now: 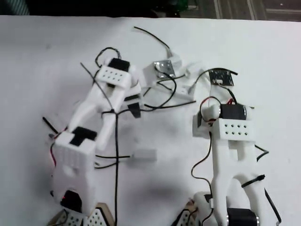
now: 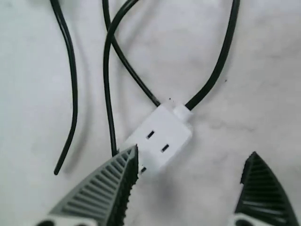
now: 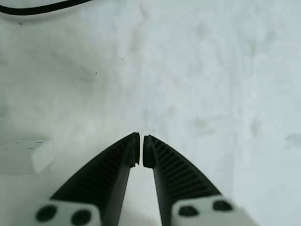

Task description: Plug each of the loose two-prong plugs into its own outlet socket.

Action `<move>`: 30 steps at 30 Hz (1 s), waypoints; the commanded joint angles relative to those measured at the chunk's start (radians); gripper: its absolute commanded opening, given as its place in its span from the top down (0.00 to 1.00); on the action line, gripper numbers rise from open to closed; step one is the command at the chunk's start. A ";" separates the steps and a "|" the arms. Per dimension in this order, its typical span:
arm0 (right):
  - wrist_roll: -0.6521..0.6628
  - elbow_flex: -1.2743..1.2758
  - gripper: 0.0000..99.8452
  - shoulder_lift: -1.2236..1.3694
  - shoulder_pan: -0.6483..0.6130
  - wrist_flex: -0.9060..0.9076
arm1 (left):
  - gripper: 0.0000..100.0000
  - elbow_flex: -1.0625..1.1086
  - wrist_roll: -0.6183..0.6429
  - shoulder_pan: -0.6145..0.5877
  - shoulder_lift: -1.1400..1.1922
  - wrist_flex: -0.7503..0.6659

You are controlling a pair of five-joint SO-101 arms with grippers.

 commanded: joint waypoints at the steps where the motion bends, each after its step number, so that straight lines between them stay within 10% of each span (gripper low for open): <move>1: 0.006 -0.003 0.98 -0.024 0.012 -0.013 | 0.65 -0.170 -0.011 0.004 0.096 0.015; 10: 0.006 -0.002 0.98 -0.022 0.012 -0.013 | 0.65 -0.477 -0.011 -0.007 0.346 0.078; 21: 0.008 -0.002 0.98 -0.025 0.012 -0.013 | 0.82 -0.838 -0.009 -0.013 0.467 0.508; 30: 0.008 -0.002 0.98 -0.028 0.012 -0.012 | 0.84 -0.770 0.146 -0.012 0.460 0.522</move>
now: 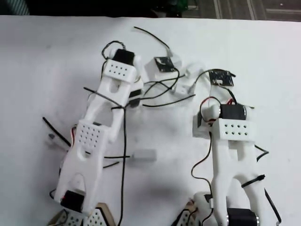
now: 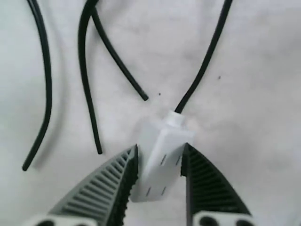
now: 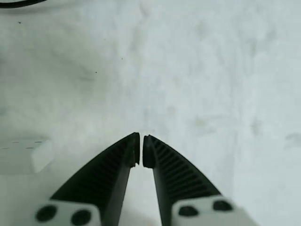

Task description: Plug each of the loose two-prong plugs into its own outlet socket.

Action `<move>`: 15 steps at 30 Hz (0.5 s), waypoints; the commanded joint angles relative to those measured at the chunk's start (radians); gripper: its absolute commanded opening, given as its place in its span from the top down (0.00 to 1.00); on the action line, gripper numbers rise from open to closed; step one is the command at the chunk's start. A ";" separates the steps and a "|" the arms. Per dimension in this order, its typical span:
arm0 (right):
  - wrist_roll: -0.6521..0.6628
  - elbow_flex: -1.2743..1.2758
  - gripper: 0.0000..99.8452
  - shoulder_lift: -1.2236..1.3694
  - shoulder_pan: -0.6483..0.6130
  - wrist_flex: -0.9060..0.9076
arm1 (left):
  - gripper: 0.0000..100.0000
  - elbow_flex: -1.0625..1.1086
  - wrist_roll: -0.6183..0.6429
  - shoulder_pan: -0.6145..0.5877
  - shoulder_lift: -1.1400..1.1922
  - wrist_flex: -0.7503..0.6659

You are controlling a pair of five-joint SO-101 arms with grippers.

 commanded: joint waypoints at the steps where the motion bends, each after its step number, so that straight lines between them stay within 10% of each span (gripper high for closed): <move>1: 0.008 -0.005 0.98 -0.028 0.013 -0.010 | 0.84 0.080 0.048 -0.004 -0.024 0.003; 15: 0.008 -0.005 0.98 -0.028 0.013 -0.008 | 0.83 0.338 0.051 -0.010 -0.110 0.000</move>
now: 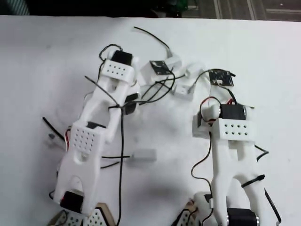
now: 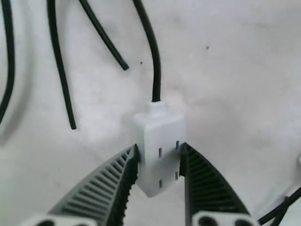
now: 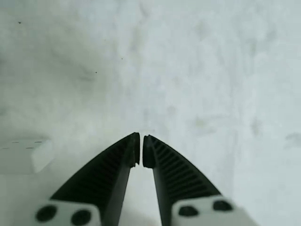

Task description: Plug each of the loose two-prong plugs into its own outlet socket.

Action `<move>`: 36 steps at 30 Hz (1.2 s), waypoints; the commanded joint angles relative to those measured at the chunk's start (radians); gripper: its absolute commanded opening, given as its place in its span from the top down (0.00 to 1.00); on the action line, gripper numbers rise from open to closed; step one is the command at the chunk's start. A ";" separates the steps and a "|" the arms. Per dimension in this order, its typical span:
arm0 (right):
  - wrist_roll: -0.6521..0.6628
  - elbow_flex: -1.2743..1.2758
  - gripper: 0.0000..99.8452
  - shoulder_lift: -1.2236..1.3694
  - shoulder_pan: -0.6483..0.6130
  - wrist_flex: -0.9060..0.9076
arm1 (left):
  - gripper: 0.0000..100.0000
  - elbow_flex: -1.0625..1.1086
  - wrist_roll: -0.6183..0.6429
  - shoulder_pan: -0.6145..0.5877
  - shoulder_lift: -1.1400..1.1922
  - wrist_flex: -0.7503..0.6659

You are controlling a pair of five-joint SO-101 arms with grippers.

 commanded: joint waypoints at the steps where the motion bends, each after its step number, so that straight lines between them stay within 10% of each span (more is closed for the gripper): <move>1: 0.008 -0.005 0.98 -0.028 0.013 -0.008 | 0.80 0.091 0.009 -0.013 -0.013 0.009; 14: 0.008 -0.005 0.98 -0.024 0.013 -0.008 | 0.72 0.092 0.008 -0.081 -0.016 0.006; 23: 0.008 -0.005 0.98 -0.022 0.013 -0.012 | 0.95 0.153 0.006 -0.058 -0.018 0.009; 36: 0.008 -0.005 0.98 -0.024 0.013 -0.012 | 0.95 0.448 0.209 -0.038 -0.242 -0.025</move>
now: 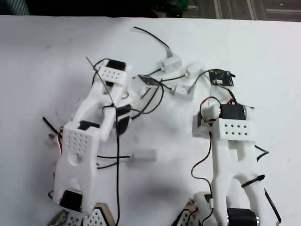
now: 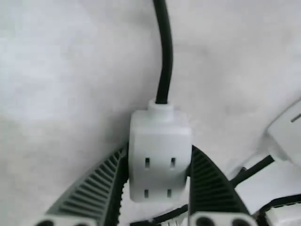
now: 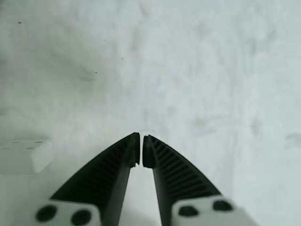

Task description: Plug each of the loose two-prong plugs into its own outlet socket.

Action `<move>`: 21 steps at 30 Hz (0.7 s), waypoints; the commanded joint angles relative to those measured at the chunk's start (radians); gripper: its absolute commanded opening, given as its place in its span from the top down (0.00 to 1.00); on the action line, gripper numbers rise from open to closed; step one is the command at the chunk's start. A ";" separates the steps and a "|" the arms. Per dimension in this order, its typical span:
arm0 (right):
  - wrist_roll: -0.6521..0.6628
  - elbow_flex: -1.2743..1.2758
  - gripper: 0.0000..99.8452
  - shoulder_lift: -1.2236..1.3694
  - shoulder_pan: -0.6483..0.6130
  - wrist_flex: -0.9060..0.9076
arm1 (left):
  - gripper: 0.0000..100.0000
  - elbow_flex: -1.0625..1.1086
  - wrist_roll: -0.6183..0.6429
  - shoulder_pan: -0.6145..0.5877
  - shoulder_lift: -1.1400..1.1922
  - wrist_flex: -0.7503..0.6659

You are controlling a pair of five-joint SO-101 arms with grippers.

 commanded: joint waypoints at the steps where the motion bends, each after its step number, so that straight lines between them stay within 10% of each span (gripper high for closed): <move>1: 0.008 -0.005 0.98 -0.024 0.013 -0.010 | 0.94 0.092 0.077 0.018 -0.114 -0.043; 9: 0.008 -0.005 0.98 -0.022 0.013 -0.007 | 0.72 0.160 0.106 0.018 -0.145 -0.104; 21: 0.008 -0.002 0.98 -0.021 0.007 -0.005 | 0.72 0.157 0.106 -0.104 -0.472 -0.040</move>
